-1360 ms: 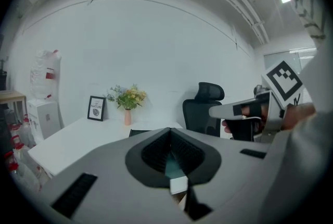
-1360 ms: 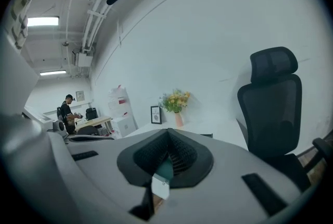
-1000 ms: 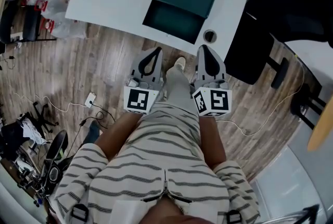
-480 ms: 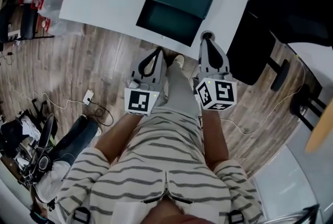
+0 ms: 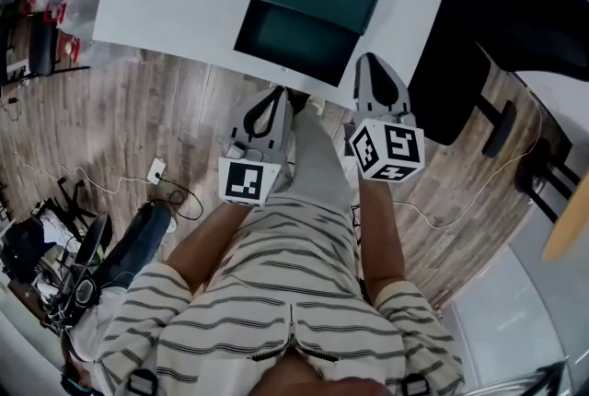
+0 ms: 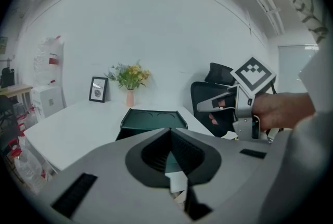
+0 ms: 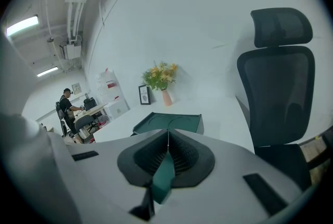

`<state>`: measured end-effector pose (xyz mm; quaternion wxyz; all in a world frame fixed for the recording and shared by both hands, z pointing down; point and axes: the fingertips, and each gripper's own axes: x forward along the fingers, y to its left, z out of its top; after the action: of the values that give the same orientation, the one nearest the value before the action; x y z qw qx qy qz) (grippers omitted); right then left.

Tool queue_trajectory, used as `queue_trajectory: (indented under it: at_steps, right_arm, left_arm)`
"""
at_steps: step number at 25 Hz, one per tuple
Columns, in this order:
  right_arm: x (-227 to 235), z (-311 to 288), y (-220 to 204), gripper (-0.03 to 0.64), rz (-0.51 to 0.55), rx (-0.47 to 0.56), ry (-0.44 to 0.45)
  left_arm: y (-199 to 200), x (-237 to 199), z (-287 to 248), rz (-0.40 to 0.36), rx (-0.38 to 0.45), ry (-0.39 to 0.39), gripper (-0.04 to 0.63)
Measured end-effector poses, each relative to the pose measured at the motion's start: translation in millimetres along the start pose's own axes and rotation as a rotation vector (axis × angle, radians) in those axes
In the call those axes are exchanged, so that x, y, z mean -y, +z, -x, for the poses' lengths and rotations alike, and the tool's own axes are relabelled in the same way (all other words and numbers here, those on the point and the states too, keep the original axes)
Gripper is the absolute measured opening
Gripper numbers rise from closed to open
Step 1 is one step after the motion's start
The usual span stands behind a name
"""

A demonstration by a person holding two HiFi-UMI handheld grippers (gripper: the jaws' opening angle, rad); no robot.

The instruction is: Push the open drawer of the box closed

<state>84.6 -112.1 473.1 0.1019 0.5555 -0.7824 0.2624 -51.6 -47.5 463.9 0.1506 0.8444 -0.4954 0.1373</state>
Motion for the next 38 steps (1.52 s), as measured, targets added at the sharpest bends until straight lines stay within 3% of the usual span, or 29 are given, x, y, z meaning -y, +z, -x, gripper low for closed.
queue_trajectory:
  at_steps: [23,38]
  right_arm:
    - [42,-63,-24,0.094,-0.068,-0.135,-0.018]
    - [59,-87,-30,0.097,-0.126,-0.244,-0.024]
  left_arm:
    - [-19,-2,-23,0.013,-0.06,-0.019,0.002]
    - [-22,-12,-31,0.018,-0.069,0.005,0.002]
